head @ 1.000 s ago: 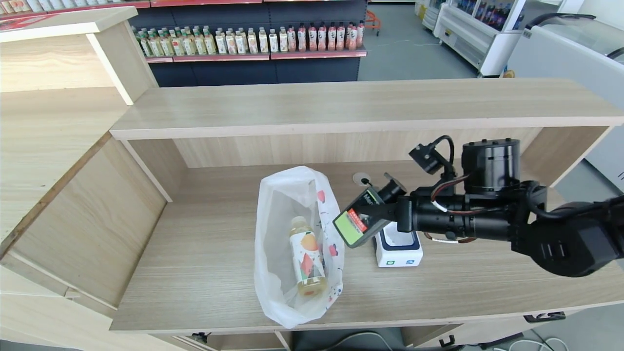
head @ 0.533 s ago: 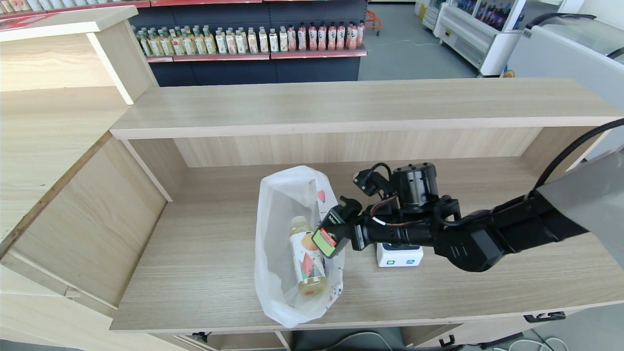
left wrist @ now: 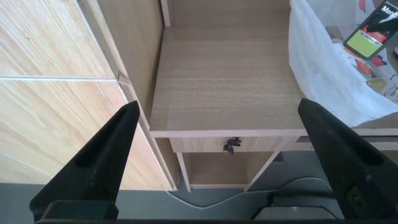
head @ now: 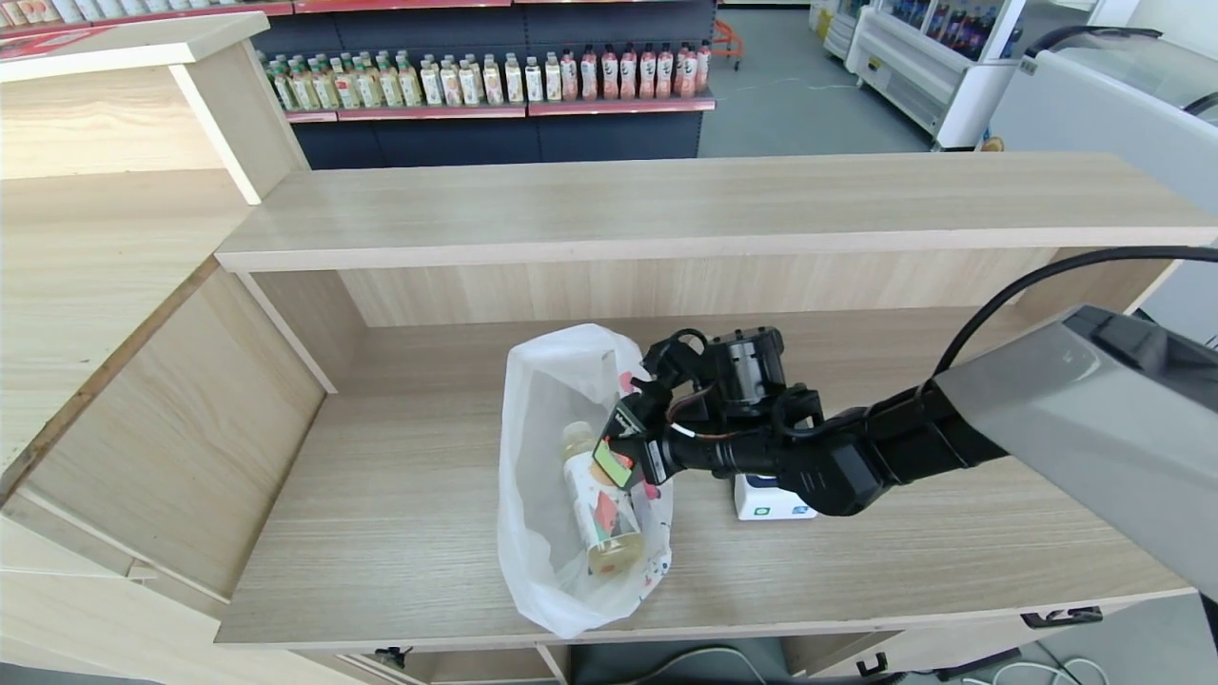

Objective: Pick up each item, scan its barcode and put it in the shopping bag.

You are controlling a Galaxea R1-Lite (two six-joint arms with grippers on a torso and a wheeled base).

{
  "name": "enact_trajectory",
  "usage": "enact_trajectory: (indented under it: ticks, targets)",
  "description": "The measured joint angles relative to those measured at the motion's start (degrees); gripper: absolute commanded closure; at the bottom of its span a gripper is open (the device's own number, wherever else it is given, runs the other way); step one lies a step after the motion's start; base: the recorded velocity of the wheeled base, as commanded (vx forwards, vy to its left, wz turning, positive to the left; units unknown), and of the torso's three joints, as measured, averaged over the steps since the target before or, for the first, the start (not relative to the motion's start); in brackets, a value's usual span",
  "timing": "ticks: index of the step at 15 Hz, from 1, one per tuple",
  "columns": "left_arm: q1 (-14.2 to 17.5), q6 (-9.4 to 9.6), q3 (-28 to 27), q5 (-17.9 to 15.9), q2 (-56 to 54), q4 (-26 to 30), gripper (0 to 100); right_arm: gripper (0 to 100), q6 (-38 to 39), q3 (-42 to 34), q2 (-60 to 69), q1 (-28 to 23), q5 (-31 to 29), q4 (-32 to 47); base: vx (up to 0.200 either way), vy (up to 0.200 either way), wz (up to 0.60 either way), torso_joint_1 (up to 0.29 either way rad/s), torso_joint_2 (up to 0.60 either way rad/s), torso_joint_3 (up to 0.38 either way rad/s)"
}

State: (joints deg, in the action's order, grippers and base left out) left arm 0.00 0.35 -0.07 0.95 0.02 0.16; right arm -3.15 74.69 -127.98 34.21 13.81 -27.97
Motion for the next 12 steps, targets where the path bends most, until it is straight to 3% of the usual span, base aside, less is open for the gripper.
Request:
enact_trajectory:
  ticks: [6,12]
  targets:
    - [0.0,-0.02,0.0,0.0,0.0,0.0,0,100,-4.6,1.9,-2.8,-1.2,-4.9,0.9,0.000,0.000,0.00,0.000,0.00,0.000]
    - [0.0,-0.02,0.0,0.0,0.0,0.0,0,100,-4.6,7.3,-5.7,-0.9,-4.9,0.1,0.000,0.000,0.00,0.000,0.00,0.000]
